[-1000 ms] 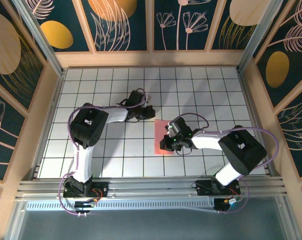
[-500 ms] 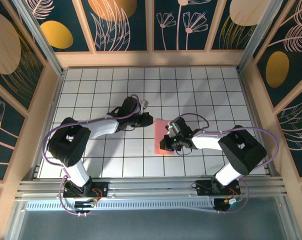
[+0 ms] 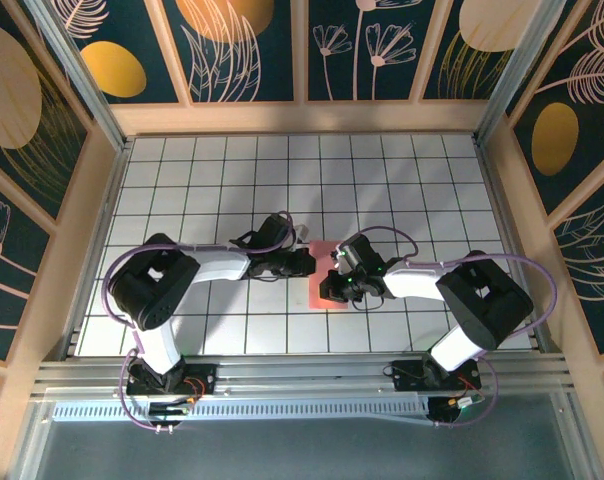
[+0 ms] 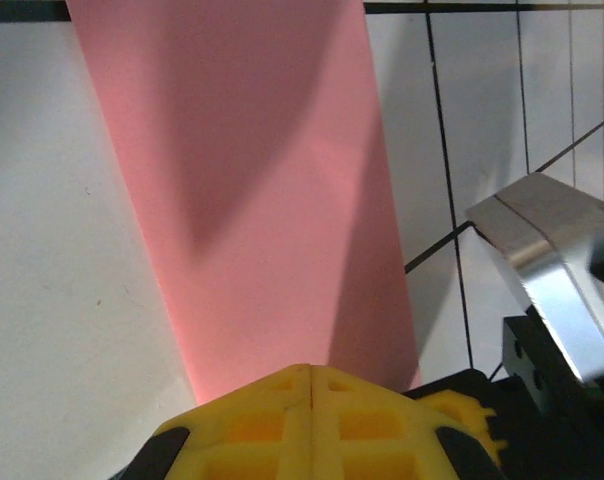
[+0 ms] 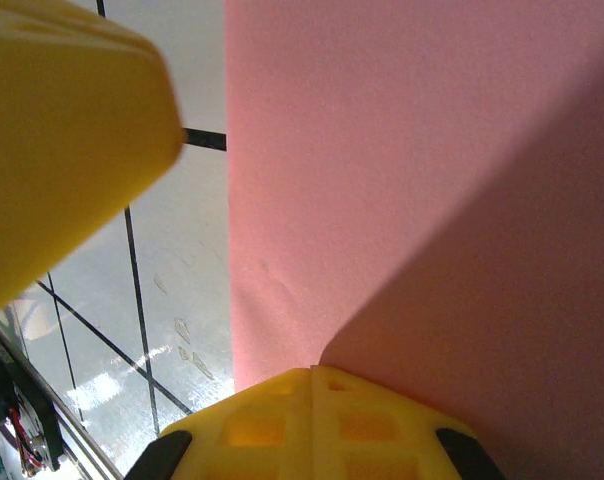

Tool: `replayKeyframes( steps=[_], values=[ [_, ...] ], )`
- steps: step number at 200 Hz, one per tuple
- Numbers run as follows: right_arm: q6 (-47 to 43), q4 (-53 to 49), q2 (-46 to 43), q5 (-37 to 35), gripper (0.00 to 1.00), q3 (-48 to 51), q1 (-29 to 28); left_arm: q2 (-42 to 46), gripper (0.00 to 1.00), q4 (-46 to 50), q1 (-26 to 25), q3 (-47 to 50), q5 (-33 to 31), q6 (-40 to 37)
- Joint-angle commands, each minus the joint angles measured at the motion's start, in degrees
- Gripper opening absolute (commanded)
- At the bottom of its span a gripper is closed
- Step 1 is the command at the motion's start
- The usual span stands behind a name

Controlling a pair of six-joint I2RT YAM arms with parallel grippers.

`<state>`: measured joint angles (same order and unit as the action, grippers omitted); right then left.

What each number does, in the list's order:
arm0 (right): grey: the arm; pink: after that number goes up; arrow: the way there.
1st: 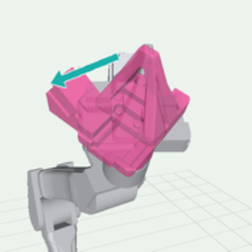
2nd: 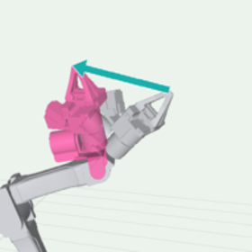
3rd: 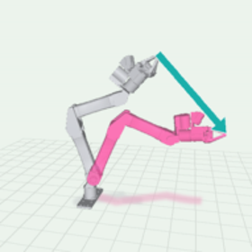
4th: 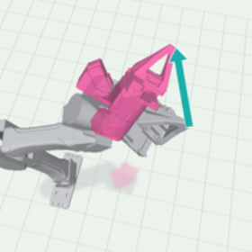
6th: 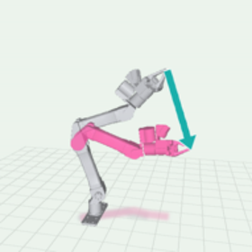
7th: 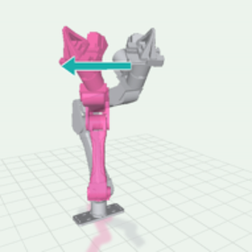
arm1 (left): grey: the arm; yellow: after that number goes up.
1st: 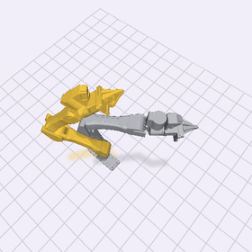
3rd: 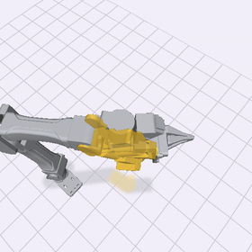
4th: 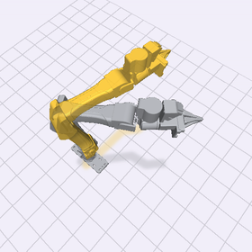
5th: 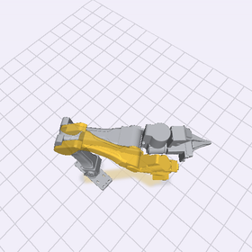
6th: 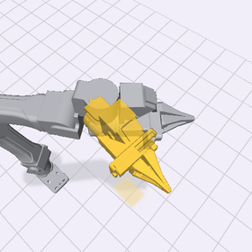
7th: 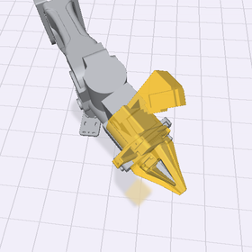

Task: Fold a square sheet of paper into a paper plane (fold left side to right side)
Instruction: First fold the square sheet of paper in half at the center of the table, then fold the triangle a second time at the center of the table.

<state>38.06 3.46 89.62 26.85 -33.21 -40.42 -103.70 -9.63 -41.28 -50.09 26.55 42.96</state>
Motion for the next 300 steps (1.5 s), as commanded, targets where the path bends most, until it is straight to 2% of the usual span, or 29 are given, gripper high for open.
replayKeyframes(
  steps=[1, 94, 136, 164, 206, 300],
  values=[
    [-0.06, -4.22, 2.25, -3.3, 0.0, 0.95, 0.17, -1.91, 0.0, -0.61, -0.47, -1.58, 0.35, 0.35],
    [1.46, -2.47, -0.13, -0.48, 0.0, -0.89, 0.08, -4.67, 0.0, 4.19, -0.45, -1.73, -2.27, -0.2],
    [2.77, -2.52, -6.63, 0.92, 0.15, -4.35, 2.09, -4.4, 0.0, 4.98, -0.49, -0.58, -2.73, -0.2],
    [-0.06, -8.79, -12.1, 1.1, 0.23, -3.57, 6.83, -4.05, 0.0, 4.89, -0.56, -0.17, -2.85, -0.16],
    [-3.57, -16.74, -19.25, 2.92, 0.34, 3.07, 13.99, -3.96, 0.0, 4.67, -0.55, -0.1, -2.47, -0.04],
    [1.11, -15.77, -21.83, 6.39, 0.4, 9.9, 11.56, -3.8, 0.0, 4.79, -0.53, -0.19, -2.38, 0.29]
  ],
)
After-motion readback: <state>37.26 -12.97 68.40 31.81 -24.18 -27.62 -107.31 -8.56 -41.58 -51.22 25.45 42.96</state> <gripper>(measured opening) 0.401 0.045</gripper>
